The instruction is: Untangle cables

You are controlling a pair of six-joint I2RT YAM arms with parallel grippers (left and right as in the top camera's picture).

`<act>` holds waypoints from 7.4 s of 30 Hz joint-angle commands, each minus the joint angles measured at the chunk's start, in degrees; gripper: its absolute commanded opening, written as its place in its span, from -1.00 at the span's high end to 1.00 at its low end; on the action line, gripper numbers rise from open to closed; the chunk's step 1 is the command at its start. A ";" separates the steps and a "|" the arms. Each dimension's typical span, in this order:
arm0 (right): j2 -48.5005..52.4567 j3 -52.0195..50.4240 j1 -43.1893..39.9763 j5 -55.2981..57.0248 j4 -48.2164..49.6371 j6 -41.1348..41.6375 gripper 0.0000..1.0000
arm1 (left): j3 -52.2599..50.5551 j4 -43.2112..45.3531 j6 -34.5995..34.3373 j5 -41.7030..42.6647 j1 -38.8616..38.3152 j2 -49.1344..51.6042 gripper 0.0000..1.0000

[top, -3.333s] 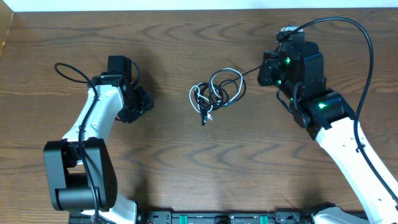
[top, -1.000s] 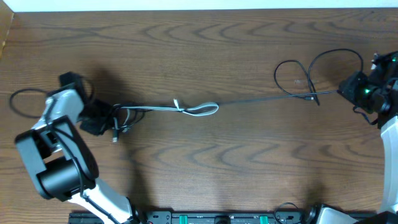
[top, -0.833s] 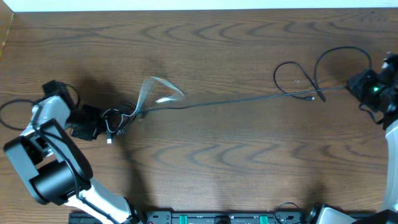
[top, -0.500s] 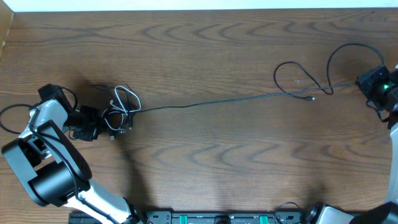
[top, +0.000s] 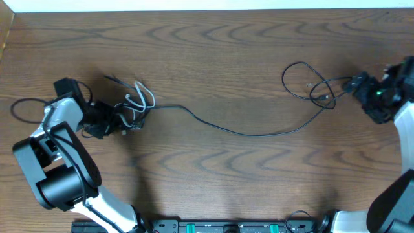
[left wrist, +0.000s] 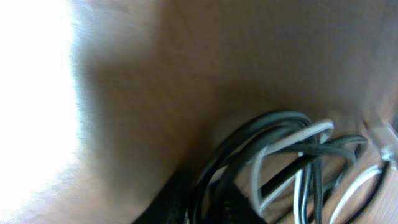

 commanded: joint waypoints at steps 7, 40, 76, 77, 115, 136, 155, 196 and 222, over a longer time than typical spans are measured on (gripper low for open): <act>6.23 0.42 9.22 -8.59 -0.44 -17.51 -0.99 | -0.37 4.00 11.89 10.03 -8.79 1.05 0.10; 9.44 24.22 36.79 -13.46 -17.64 -22.53 -0.98 | 1.81 4.04 17.35 6.34 -22.71 -3.43 -0.10; 40.59 22.67 65.05 -5.38 43.21 -14.95 0.98 | 1.73 0.24 7.63 -5.25 -13.18 -5.38 -0.12; 40.24 22.67 64.83 -5.70 42.73 -13.14 0.98 | 1.73 0.24 7.63 -5.25 -13.18 -5.38 -0.12; 28.50 22.67 64.35 -15.23 8.35 -18.99 0.98 | 0.79 1.97 1.44 9.38 -16.26 -5.31 -0.35; 25.11 22.67 59.54 -21.64 5.99 -19.58 0.98 | 0.79 3.41 0.76 3.82 -23.74 -0.35 0.14; 25.11 22.67 57.55 -21.62 3.23 -19.63 0.98 | 0.44 3.85 12.07 21.84 -23.69 -0.13 0.06; -0.46 22.67 45.81 6.60 -10.49 -20.65 0.98 | -0.11 2.58 -1.33 -2.27 -26.84 4.96 -0.27; -0.63 22.53 34.36 26.16 -20.26 -14.40 -0.98 | -0.11 1.88 -1.57 -2.89 -26.84 4.96 -0.27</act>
